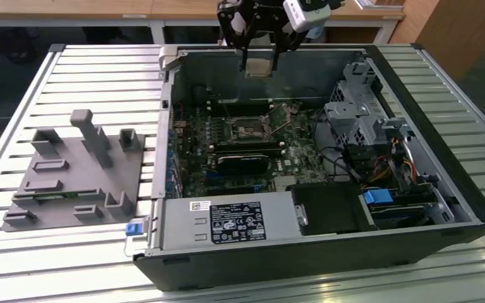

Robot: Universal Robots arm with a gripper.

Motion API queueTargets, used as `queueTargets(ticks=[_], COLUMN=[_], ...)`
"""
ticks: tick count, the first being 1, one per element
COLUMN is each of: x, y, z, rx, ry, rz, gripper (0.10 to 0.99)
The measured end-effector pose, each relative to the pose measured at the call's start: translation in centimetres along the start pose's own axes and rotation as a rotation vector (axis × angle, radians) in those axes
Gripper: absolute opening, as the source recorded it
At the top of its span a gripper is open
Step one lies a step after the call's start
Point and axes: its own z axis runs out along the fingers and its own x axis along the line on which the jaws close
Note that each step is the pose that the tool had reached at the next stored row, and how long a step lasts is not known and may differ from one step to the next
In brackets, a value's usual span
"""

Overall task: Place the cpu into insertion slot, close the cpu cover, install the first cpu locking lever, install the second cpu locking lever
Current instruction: 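Place the cpu into insertion slot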

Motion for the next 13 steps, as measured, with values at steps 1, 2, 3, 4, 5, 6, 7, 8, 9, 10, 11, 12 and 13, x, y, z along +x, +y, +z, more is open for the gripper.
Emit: queueTargets(ticks=[1, 2, 3, 4, 5, 6, 7, 8, 9, 10, 11, 12, 13], x=[0.0, 0.0, 0.0, 0.0, 0.0, 0.0, 0.0, 0.0, 0.0, 0.0, 0.0, 0.0, 0.0], y=[0.0, 0.0, 0.0, 0.0, 0.0, 0.0, 0.0, 0.0, 0.01, 0.01, 0.02, 0.02, 0.02], z=[0.0, 0.0, 0.01, 0.01, 0.01, 0.02, 0.02, 0.02, 0.02, 0.03, 0.03, 0.04, 0.04], rx=[0.0, 0.0, 0.0, 0.0, 0.0, -0.001, -0.001, 0.0, 0.0, 0.0, 0.0, 0.0, 0.0], ry=[-0.0007, -0.0015, -0.0023, -0.003, -0.0038, -0.0048, -0.0056, -0.0065, -0.0074, -0.0083, -0.0093, -0.0103, -0.0112], rz=[0.008, 0.017, 0.025, 0.034, 0.043, 0.053, 0.062, 0.072, 0.082, 0.092, 0.102, 0.113, 0.123], gripper=[0.525, 0.525, 0.525, 0.525, 0.525, 0.525, 0.525, 0.525, 0.525, 0.525, 0.525, 0.525, 0.525])
